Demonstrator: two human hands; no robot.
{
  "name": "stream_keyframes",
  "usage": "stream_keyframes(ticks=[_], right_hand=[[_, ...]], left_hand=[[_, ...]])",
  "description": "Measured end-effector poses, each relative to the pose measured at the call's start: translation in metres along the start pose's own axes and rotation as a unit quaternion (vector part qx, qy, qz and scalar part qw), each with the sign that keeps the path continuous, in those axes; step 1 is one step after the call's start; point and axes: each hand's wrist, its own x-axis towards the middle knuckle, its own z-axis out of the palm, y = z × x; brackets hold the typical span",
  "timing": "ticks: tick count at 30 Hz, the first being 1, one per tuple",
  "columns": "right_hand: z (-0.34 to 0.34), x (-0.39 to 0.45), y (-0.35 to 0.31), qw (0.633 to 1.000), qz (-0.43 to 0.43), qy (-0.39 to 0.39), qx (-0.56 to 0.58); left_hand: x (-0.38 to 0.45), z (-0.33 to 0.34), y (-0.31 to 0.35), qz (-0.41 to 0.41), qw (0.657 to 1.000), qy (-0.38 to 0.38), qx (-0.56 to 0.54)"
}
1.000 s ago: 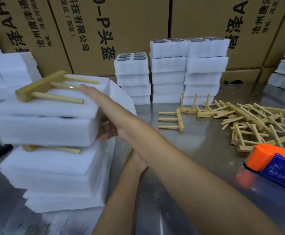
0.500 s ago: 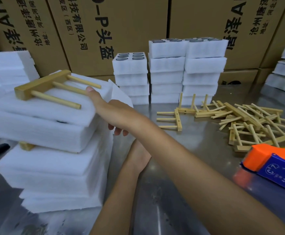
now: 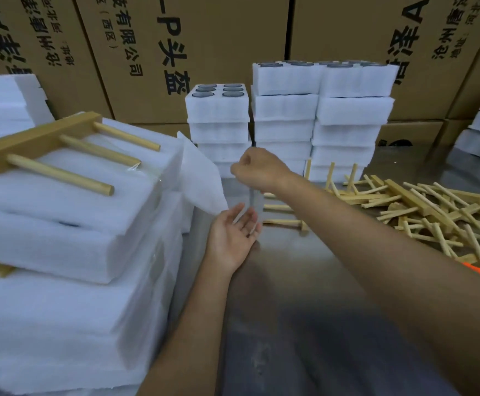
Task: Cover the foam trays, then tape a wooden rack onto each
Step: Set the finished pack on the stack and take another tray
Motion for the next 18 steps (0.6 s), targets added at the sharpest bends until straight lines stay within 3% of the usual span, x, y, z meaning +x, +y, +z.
stream_keyframes(ticks=[7,14,18], right_hand=[[-0.024,0.108,0.000,0.982,-0.070,0.170,-0.047],[-0.021,0.176,-0.013,0.974,-0.060,0.098,-0.193],[-0.017,0.186,-0.011,0.968,-0.067,0.164,-0.176]], left_hand=[[0.025,-0.010,0.004,-0.018,1.000,-0.010,-0.021],[0.030,-0.018,0.006,-0.040,0.999,-0.018,-0.008],[0.031,-0.019,0.004,-0.039,0.999,-0.020,-0.006]])
